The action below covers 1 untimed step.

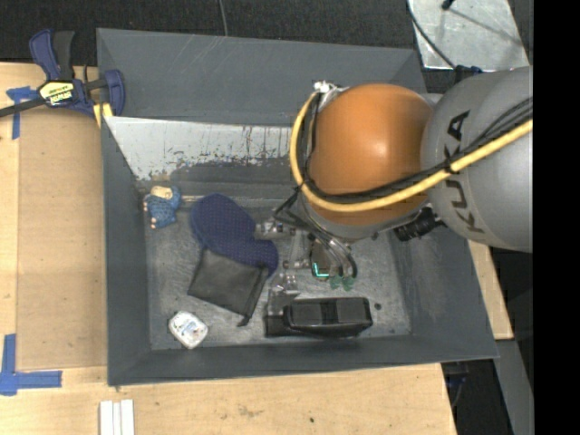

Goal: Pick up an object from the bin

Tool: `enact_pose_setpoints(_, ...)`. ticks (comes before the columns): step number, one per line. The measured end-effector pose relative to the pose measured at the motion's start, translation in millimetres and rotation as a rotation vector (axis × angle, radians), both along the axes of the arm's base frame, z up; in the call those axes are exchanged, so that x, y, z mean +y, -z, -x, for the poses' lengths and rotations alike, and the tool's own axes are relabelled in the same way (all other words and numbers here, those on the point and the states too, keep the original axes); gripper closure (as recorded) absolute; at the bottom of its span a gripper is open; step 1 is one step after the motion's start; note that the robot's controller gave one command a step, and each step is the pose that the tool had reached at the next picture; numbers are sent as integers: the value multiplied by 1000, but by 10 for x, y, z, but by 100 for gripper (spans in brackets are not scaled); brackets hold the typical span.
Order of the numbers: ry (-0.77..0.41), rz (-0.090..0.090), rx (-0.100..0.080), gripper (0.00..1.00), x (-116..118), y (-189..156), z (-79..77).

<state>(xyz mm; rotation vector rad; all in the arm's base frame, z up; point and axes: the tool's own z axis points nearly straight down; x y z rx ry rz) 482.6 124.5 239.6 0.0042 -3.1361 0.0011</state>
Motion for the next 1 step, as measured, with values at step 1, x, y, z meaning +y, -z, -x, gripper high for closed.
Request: enact_pose_setpoints(1, -171, -1, -7, 0, -107, 1416, -759)
